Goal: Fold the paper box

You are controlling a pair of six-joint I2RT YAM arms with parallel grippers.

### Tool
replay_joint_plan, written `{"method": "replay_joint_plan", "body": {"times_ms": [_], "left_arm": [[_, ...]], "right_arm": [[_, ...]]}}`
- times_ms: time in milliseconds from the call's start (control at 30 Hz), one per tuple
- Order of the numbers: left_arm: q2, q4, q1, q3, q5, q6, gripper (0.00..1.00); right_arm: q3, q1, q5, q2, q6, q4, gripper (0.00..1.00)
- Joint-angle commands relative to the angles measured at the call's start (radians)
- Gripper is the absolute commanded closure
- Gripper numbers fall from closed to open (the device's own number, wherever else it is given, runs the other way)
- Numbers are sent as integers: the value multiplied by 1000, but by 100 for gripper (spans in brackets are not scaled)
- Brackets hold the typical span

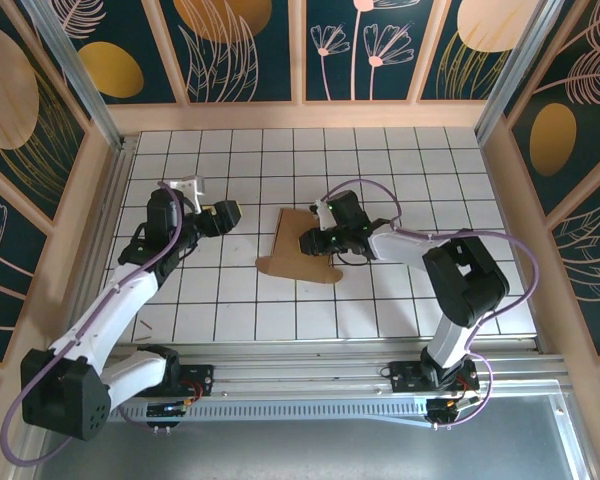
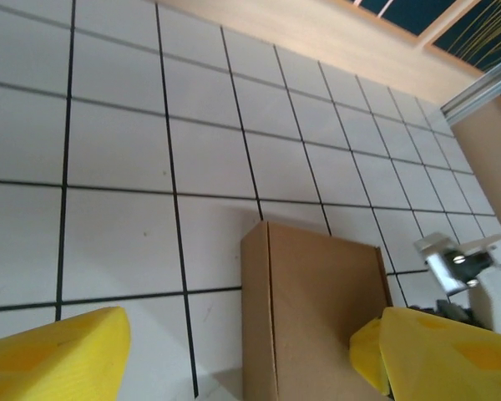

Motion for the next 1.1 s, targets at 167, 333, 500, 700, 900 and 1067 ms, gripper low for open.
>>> {"method": "replay_joint_plan", "body": {"times_ms": [167, 333, 500, 700, 900, 1067], "left_arm": [[98, 44, -2, -36, 109, -35, 18], [214, 86, -6, -10, 195, -62, 14], [353, 150, -42, 34, 284, -90, 12], [518, 293, -66, 58, 384, -152, 1], [642, 320, -76, 121, 418, -129, 1], [748, 287, -86, 180, 499, -103, 1]], "right_arm": [[-123, -42, 216, -375, -105, 36, 42], [-171, -276, -34, -357, 71, 15, 1], [-217, -268, -79, -283, 233, 114, 1], [-271, -211, -79, -168, 423, 297, 4], [-243, -168, -28, -35, 503, 353, 30], [-253, -166, -20, 17, 517, 396, 49]]}}
